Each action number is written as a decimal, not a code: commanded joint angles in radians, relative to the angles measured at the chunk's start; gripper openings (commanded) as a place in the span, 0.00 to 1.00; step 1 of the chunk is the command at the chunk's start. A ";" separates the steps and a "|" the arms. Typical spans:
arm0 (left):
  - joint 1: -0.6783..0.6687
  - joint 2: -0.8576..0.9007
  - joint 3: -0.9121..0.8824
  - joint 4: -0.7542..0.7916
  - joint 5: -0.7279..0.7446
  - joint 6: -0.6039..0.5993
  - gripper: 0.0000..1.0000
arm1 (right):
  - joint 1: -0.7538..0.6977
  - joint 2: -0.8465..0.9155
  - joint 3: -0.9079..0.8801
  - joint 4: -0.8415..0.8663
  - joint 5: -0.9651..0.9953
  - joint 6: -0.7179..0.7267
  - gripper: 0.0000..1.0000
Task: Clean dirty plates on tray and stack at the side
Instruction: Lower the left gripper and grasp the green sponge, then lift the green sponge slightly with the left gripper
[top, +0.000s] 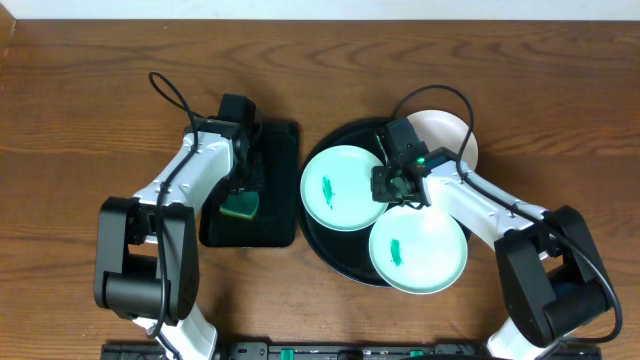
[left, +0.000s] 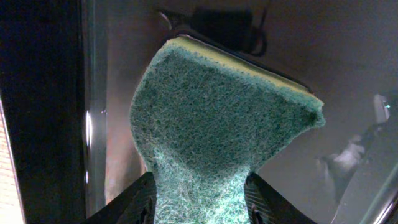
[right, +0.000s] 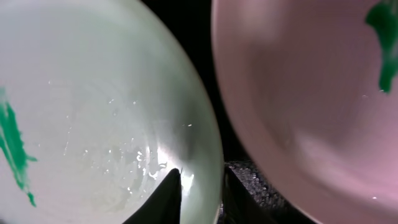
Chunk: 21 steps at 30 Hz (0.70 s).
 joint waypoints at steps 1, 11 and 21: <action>0.002 0.004 -0.004 -0.003 -0.002 -0.009 0.47 | 0.014 0.009 -0.001 0.002 0.012 0.007 0.14; 0.002 0.004 -0.004 -0.001 -0.003 -0.008 0.48 | 0.014 0.009 -0.024 0.019 0.012 0.034 0.13; 0.002 0.004 -0.003 0.001 -0.003 -0.006 0.48 | 0.013 0.009 -0.025 0.021 0.013 0.033 0.01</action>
